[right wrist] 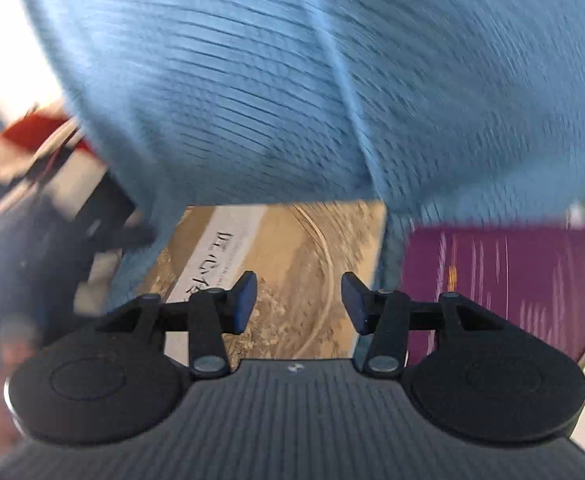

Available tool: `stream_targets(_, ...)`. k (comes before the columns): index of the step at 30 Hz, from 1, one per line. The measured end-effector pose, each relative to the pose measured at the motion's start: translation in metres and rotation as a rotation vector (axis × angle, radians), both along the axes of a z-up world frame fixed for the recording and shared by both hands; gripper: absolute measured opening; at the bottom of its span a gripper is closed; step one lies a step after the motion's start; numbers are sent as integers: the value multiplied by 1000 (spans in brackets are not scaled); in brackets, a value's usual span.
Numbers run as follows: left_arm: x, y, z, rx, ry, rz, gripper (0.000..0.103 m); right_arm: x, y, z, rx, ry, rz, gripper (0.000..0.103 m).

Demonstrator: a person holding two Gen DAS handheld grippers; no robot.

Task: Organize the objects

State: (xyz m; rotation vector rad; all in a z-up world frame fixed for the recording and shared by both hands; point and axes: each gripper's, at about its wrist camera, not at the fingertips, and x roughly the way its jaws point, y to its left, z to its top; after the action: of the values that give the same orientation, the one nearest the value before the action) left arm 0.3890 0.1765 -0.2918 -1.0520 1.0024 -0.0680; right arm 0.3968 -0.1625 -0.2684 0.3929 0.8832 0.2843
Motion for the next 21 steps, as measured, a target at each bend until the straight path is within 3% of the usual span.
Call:
stream_targets(5,-27,2,-8,20,80,-6,78,-1,-14,-23,95,126,-72,57)
stream_targets(11,-38,-1,-20,47,144,-16,77,3,-14,-41,151,238,-88,56)
stream_targets(16,-33,-6,-28,61,166,-10,75,0,-11,-42,148,252,-84,56)
stream_targets(21,-34,-4,-34,9,158,25,75,-5,-20,-47,277,298,-135,60)
